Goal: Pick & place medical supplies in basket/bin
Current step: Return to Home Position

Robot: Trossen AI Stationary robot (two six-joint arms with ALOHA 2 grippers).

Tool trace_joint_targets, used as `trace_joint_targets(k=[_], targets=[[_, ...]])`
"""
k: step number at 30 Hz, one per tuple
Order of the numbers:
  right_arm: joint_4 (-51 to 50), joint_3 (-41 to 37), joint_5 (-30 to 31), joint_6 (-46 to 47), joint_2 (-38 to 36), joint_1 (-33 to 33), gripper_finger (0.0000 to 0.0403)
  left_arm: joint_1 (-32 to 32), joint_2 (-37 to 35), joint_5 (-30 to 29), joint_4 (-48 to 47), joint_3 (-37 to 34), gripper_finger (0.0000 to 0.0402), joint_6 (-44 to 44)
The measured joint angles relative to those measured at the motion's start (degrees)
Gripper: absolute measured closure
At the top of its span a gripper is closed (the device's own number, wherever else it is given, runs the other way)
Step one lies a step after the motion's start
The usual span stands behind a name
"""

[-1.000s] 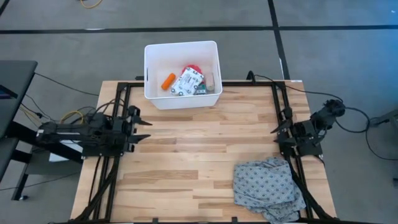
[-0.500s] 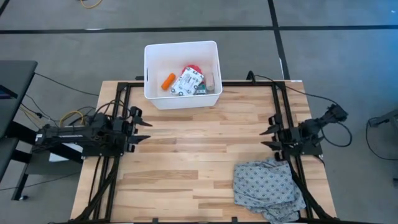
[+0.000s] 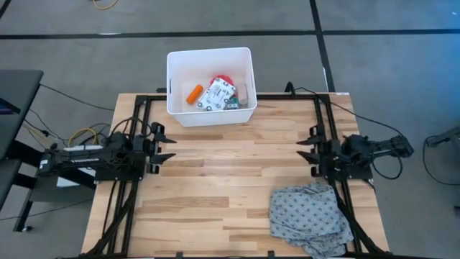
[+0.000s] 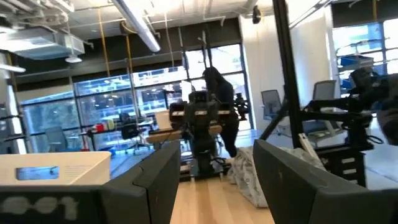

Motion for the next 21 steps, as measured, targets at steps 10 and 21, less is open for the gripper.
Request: trace_joint_targets(k=[10, 21], targets=[[-11.4, 0.0, -2.0, 13.5, 0.0, -6.6, 0.0266, 0.9, -0.2, -1.0, -3.7, 0.0, 0.0209, -0.9], [-20.5, 0.0, -1.5, 29.3, 0.1, -6.6, 0.0266, 0.9, -11.8, 4.2, -22.0, 1.5, 0.0209, -5.3]])
